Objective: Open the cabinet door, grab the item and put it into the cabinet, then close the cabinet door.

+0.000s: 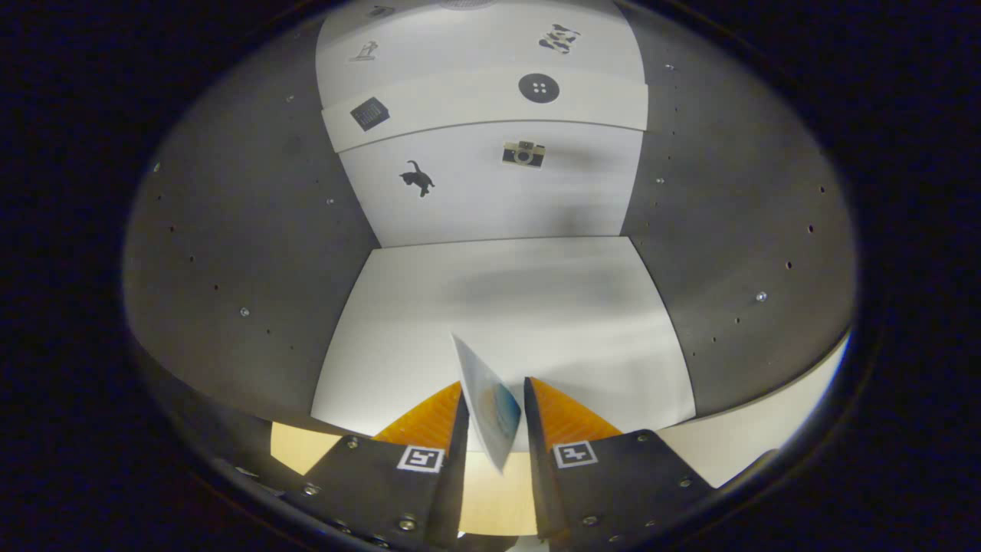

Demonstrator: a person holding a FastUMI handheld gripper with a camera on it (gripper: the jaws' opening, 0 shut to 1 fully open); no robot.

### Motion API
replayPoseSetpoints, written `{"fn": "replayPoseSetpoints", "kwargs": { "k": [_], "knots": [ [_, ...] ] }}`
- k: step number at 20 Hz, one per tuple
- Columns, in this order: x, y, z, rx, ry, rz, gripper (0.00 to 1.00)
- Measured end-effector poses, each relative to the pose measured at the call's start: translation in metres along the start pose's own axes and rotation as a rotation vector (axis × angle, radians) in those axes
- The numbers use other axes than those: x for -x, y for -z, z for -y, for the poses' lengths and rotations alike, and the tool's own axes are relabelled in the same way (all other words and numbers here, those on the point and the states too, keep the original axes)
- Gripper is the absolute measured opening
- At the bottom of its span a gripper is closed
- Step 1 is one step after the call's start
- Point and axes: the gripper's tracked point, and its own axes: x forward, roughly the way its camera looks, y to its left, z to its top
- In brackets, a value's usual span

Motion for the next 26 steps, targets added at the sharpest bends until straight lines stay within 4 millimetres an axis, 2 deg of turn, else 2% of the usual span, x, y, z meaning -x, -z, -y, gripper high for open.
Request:
{"fn": "replayPoseSetpoints", "kwargs": {
  "k": [4, 7, 13, 17, 20, 22, 25, 26],
  "knots": [
    [0.008, -0.003, 0.001, 0.008, -0.004, 0.038, 0.38],
    [0.038, -0.007, 0.0, 0.003, -0.011, 0.113, 0.37],
    [0.138, 0.001, -0.016, -0.002, -0.073, 0.317, 0.37],
    [0.204, 0.021, -0.014, 0.008, -0.047, 0.446, 0.37],
    [0.247, 0.04, -0.009, 0.007, -0.012, 0.535, 0.39],
    [0.278, 0.055, -0.005, 0.012, 0.014, 0.588, 0.42],
    [0.323, 0.084, 0.003, 0.001, 0.044, 0.634, 0.63],
    [0.336, 0.093, 0.006, -0.008, 0.055, 0.642, 0.66]
  ]
}}
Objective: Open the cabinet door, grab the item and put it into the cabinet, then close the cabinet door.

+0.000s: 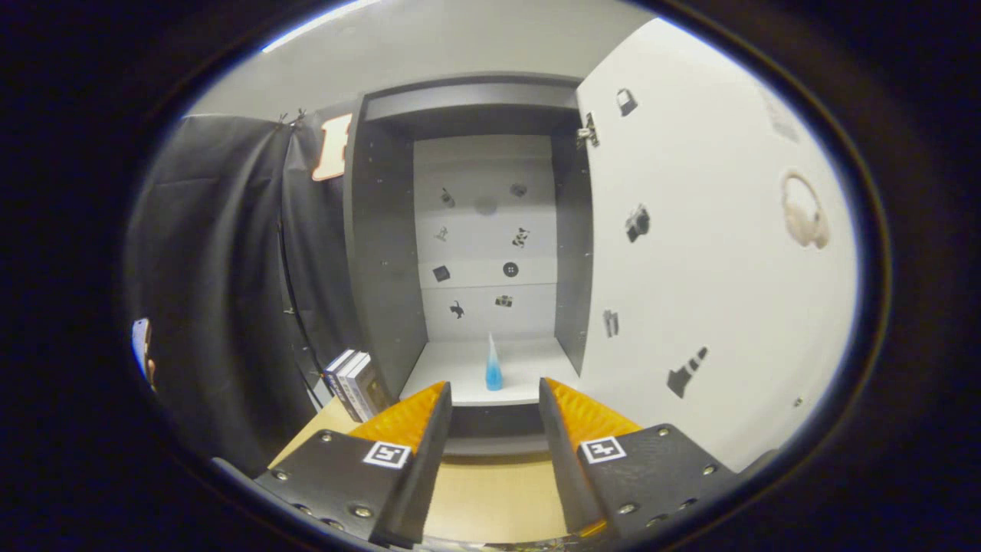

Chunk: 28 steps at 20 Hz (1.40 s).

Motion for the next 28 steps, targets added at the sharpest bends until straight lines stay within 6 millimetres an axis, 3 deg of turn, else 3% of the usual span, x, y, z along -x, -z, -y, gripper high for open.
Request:
{"fn": "replayPoseSetpoints", "kwargs": {
  "k": [3, 10, 13, 19, 22, 28],
  "knots": [
    [0.042, 0.002, 0.029, -0.023, 0.081, 0.019, 0.82],
    [0.125, 0.02, 0.12, -0.042, 0.338, 0.015, 0.82],
    [0.144, 0.027, 0.153, -0.041, 0.415, 0.0, 0.82],
    [0.148, 0.033, 0.226, -0.013, 0.572, -0.029, 0.82],
    [0.125, 0.026, 0.226, 0.007, 0.555, -0.022, 0.82],
    [0.118, 0.023, 0.221, 0.029, 0.457, -0.033, 0.82]
  ]
}}
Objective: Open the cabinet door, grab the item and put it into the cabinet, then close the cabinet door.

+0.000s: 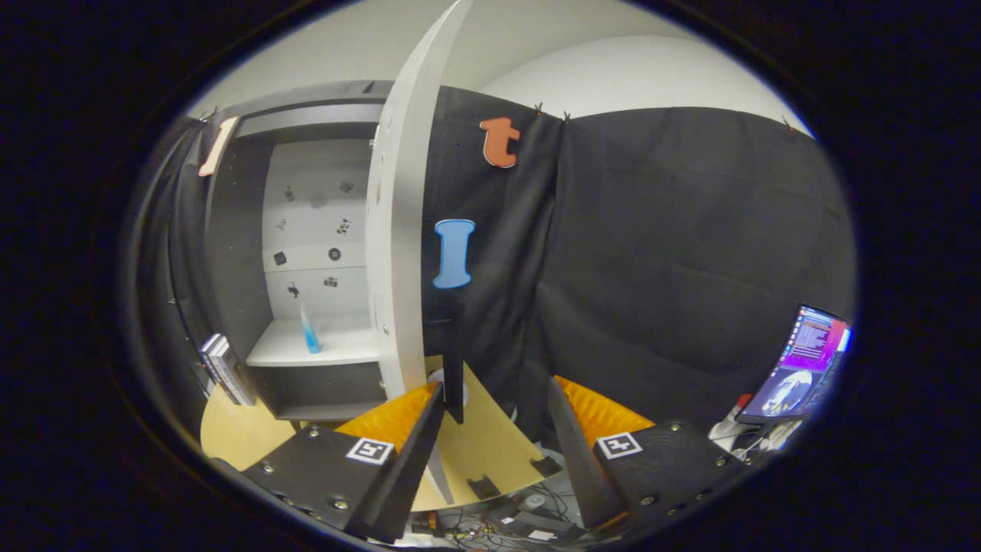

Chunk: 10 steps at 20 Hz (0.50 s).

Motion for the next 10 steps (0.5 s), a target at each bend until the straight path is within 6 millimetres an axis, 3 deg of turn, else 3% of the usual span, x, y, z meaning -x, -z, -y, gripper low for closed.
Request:
{"fn": "replayPoseSetpoints", "kwargs": {
  "k": [6, 8, 10],
  "knots": [
    [0.013, 0.0, -0.031, 0.008, -0.151, -0.004, 0.81],
    [0.021, 0.002, -0.049, -0.009, -0.225, -0.013, 0.81],
    [0.012, 0.004, -0.084, -0.03, -0.307, -0.027, 0.81]
  ]
}}
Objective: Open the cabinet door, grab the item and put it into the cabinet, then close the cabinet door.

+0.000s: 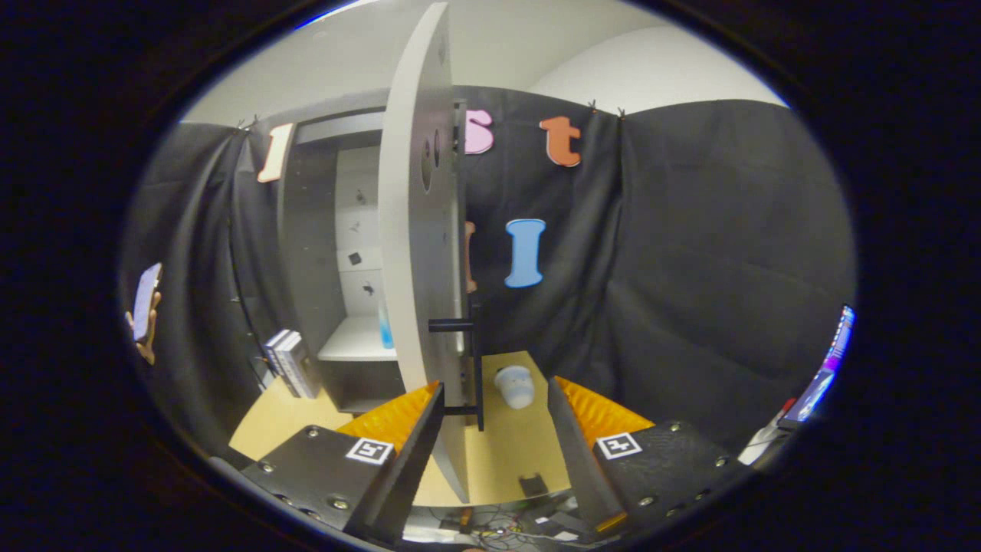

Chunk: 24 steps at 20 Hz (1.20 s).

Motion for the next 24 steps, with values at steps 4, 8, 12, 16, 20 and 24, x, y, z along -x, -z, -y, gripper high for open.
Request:
{"fn": "replayPoseSetpoints", "kwargs": {
  "k": [4, 8, 12, 16, 20, 24],
  "knots": [
    [-0.011, 0.0, -0.05, -0.019, -0.167, -0.015, 0.82],
    [-0.029, -0.002, -0.094, -0.031, -0.294, -0.023, 0.82],
    [-0.047, -0.005, -0.127, -0.061, -0.408, -0.025, 0.82],
    [-0.068, -0.006, -0.16, -0.048, -0.512, -0.041, 0.82],
    [-0.095, -0.001, -0.199, -0.02, -0.577, -0.058, 0.83],
    [-0.116, -0.001, -0.219, 0.0, -0.594, -0.048, 0.87]
  ]
}}
